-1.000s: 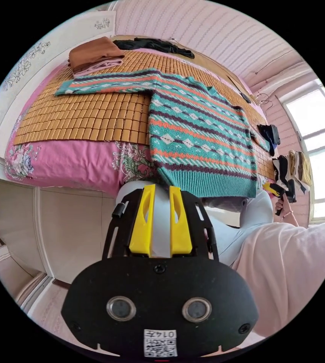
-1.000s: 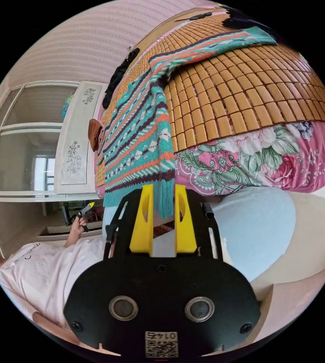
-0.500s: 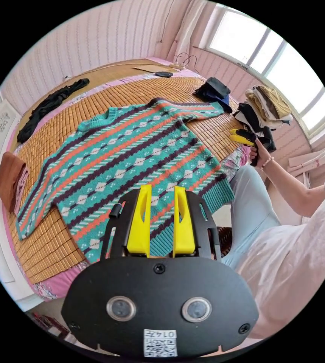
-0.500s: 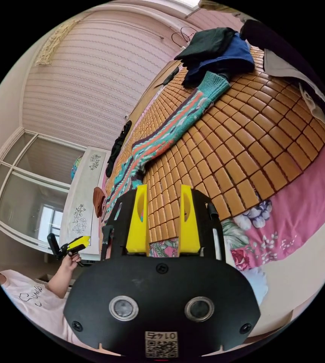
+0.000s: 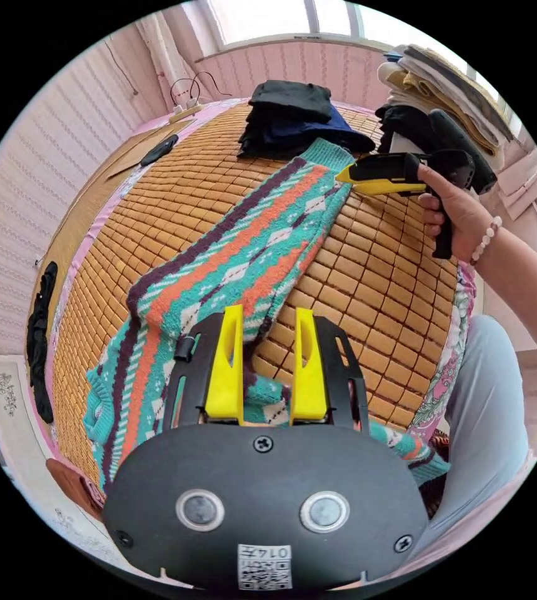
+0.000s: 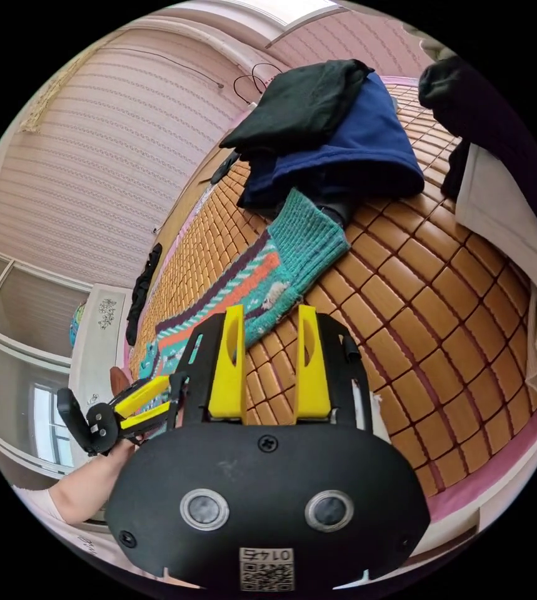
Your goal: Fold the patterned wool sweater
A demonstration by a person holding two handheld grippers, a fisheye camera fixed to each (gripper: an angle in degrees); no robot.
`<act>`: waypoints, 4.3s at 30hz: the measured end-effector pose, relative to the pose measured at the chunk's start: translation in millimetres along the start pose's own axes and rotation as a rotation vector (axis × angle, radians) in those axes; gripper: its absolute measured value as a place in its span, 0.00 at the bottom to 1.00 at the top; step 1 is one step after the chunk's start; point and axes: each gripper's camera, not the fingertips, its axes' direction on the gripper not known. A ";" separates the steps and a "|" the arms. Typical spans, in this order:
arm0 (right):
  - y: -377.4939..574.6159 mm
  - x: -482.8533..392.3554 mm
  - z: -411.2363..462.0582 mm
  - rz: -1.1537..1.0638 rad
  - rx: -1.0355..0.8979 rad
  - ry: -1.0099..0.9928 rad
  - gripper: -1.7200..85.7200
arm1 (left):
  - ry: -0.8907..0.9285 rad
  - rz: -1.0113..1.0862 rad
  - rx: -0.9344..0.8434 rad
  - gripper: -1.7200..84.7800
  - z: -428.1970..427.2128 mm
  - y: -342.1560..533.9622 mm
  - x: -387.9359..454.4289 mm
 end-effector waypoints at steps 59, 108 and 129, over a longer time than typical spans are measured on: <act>550.7 -708.7 362.5 -1.621 -0.684 -0.006 0.10 | 0.082 -1.574 0.540 0.15 -32.9 741.5 -252.0; 261.4 -427.9 137.9 -0.716 -0.519 0.197 0.15 | 0.189 -1.044 0.464 0.10 -39.6 564.5 -283.6; 20.9 -424.4 169.2 -0.528 -0.552 0.274 0.21 | 0.390 -1.184 0.264 0.16 44.3 515.7 -493.6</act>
